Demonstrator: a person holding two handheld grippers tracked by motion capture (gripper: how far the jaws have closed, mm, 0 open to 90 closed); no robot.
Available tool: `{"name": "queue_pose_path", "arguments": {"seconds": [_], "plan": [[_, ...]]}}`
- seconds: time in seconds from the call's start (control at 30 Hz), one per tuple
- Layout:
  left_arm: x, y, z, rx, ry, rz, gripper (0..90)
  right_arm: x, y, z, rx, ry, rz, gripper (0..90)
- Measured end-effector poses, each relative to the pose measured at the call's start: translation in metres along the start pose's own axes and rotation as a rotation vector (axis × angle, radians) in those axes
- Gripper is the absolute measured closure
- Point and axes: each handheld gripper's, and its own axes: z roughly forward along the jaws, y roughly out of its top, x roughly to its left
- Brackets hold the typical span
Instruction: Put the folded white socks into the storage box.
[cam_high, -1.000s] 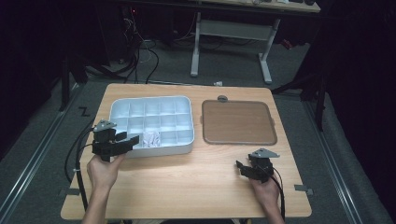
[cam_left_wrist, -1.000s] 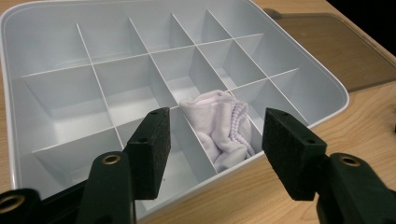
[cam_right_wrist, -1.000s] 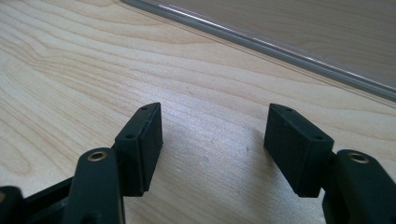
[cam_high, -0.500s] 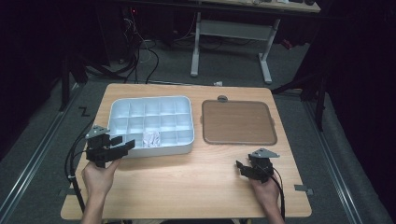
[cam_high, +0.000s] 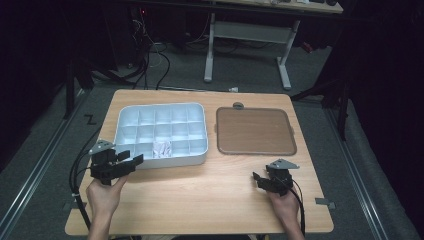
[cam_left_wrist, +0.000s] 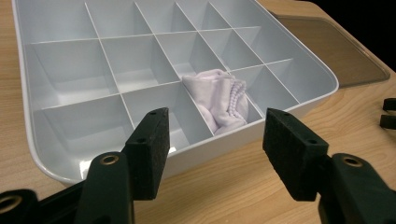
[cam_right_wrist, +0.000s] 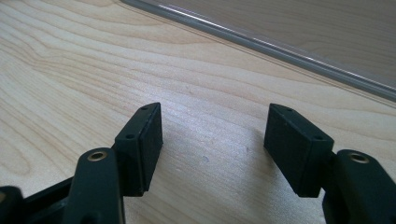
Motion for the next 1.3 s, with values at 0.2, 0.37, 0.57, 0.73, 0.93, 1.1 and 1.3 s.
{"name": "queue_pose_path", "arguments": {"seconds": [0.2,0.37,0.57,0.73,0.93,1.1,1.3], "plan": [[0.001,-0.004,-0.003,-0.001,-0.004,-0.011,41.6,0.000,0.000,0.000,0.000,0.000,0.000,37.6],[0.004,-0.007,-0.003,0.010,0.000,-0.023,41.6,0.000,0.000,0.000,-0.001,0.000,0.000,37.6],[0.006,-0.011,-0.005,0.008,-0.005,-0.033,41.6,0.000,0.000,0.000,-0.001,0.000,0.000,37.6],[0.006,-0.015,-0.007,0.009,-0.008,-0.039,41.6,0.000,0.000,0.000,-0.001,0.000,0.000,37.6],[0.008,-0.020,-0.006,0.022,-0.008,-0.050,41.6,0.000,0.000,0.000,-0.001,0.000,-0.001,37.7],[0.008,-0.026,-0.006,0.024,-0.011,-0.057,41.6,0.000,0.000,0.000,-0.001,0.000,0.000,37.6],[0.007,-0.031,-0.006,0.031,-0.019,-0.056,41.7,0.000,0.000,0.000,0.000,0.000,0.001,37.7]]}}
